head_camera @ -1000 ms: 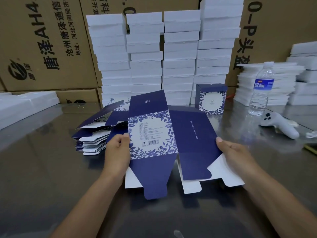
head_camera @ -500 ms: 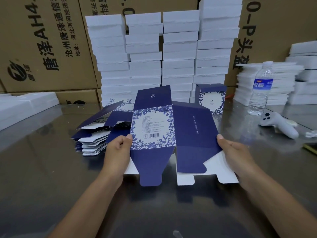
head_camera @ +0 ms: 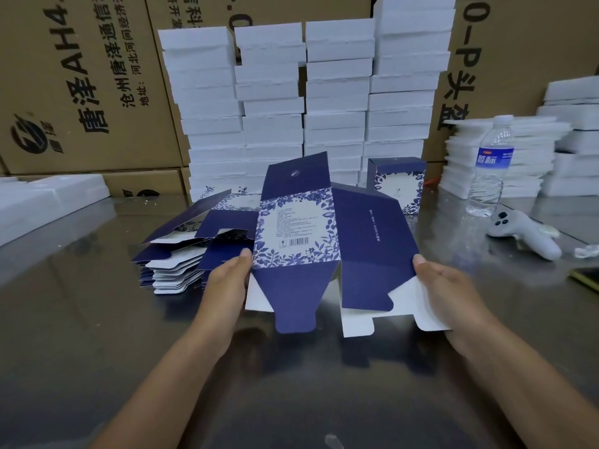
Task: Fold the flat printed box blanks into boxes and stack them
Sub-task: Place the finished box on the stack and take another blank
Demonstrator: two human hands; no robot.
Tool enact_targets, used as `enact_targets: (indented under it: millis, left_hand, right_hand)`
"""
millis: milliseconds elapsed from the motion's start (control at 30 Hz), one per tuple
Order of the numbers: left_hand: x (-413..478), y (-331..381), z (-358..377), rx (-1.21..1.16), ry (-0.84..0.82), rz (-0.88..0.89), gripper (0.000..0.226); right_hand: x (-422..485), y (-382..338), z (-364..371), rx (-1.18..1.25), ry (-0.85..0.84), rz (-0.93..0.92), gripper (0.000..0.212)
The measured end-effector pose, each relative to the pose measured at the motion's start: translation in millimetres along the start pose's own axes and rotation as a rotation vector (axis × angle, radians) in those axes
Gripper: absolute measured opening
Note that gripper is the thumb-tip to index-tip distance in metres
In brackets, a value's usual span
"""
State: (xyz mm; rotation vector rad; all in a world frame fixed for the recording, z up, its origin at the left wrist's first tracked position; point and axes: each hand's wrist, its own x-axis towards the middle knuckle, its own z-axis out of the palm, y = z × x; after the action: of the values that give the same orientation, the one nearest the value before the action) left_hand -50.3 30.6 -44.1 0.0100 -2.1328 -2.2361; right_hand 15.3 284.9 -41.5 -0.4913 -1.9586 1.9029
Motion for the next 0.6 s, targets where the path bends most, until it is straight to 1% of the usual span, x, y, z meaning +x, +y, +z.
enact_targets:
  millis: [100, 200, 233, 300, 333, 367, 400, 467, 533, 600]
  left_hand:
    - [-3, 0, 0, 0.114, -0.008, 0.092, 0.040]
    - [-3, 2, -4, 0.117, 0.002, 0.125, 0.043]
    - [-3, 2, -5, 0.108, 0.000, 0.122, 0.043]
    - [-4, 3, -4, 0.113, -0.013, 0.113, 0.044]
    - [-4, 2, -4, 0.121, -0.025, 0.105, 0.044]
    - [-5, 2, -3, 0.128, -0.044, 0.095, 0.044]
    - [-6, 1, -2, 0.131, -0.067, 0.090, 0.044]
    - [-6, 0, -2, 0.145, -0.106, 0.087, 0.046]
    - [-7, -1, 0, 0.137, -0.118, 0.061, 0.046]
    - [-7, 0, 2, 0.087, -0.113, 0.006, 0.041]
  right_hand:
    - [-1, -2, 0, 0.028, 0.003, 0.012, 0.035]
    - [0, 0, 2, 0.010, -0.004, -0.004, 0.036]
    - [-1, 1, 4, -0.043, 0.023, -0.055, 0.032]
    - [1, 7, 6, -0.233, 0.110, -0.226, 0.007]
    - [1, 10, 7, -0.320, 0.126, -0.294, 0.017]
    - [1, 13, 7, -0.387, 0.106, -0.348, 0.028]
    - [0, 14, 7, -0.435, 0.074, -0.364, 0.032]
    - [1, 16, 8, -0.533, -0.004, -0.343, 0.031]
    - [2, 20, 7, -0.651, -0.091, -0.301, 0.043]
    - [3, 22, 6, -0.720, -0.145, -0.302, 0.055]
